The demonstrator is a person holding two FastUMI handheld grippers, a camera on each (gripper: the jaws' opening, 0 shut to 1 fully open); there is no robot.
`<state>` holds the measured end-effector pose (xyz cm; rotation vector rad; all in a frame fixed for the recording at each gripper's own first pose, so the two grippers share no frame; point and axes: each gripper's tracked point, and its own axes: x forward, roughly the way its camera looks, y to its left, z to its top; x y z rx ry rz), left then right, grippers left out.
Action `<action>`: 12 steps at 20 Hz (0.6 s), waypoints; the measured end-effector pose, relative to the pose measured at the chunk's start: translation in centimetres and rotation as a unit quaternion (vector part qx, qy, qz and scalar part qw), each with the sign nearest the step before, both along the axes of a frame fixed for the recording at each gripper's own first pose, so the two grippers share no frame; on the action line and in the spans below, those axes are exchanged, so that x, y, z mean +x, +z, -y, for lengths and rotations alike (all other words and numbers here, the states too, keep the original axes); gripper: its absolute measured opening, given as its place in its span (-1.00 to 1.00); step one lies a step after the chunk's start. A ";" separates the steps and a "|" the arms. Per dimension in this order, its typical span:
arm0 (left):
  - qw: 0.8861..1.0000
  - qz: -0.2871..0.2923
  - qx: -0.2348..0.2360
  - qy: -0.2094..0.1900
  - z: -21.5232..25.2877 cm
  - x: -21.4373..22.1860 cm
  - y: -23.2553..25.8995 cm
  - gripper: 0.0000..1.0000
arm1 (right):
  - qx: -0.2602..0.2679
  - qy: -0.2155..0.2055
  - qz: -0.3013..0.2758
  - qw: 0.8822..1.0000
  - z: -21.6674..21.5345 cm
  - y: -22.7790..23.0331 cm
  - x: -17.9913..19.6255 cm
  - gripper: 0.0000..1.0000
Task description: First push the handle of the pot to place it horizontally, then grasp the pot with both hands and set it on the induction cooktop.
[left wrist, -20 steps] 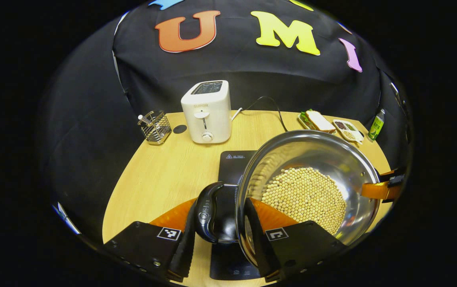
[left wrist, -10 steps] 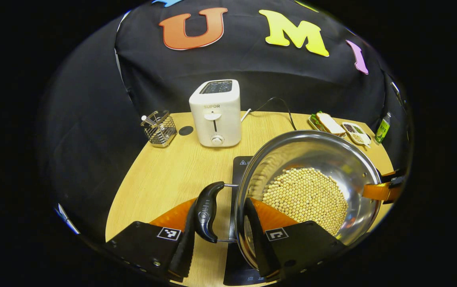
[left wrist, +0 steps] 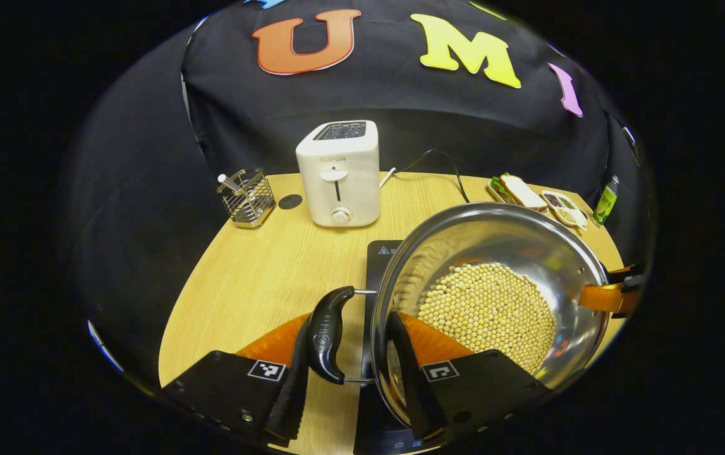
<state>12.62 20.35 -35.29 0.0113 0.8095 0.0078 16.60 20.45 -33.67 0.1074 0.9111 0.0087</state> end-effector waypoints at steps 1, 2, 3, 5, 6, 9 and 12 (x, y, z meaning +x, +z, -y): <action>1.000 -0.001 0.001 -0.001 0.0 0.1 -0.1 0.29 | -0.004 0.000 0.002 1.000 0.0 -0.1 -0.1 0.24; 1.000 -0.002 0.004 -0.002 0.0 0.0 -0.1 0.29 | -0.005 -0.001 0.006 1.000 0.0 -0.1 -0.1 0.21; 1.000 -0.002 0.005 -0.001 0.0 0.0 -0.1 0.29 | -0.004 -0.003 0.008 1.000 0.0 -0.1 -0.1 0.21; 1.000 0.000 0.004 -0.001 0.0 0.1 0.0 0.29 | -0.004 -0.008 0.009 1.000 0.0 -0.1 0.0 0.21; 1.000 0.001 0.004 -0.001 0.0 0.0 0.1 0.29 | -0.006 -0.007 0.009 1.000 0.0 -0.1 0.0 0.21; 1.000 0.010 0.003 -0.002 0.0 0.2 0.1 0.33 | -0.001 -0.008 0.012 1.000 0.0 -0.1 0.0 0.22; 0.999 0.021 0.022 0.015 -0.8 0.1 0.2 0.43 | -0.002 -0.004 0.020 1.000 0.0 0.0 0.1 0.25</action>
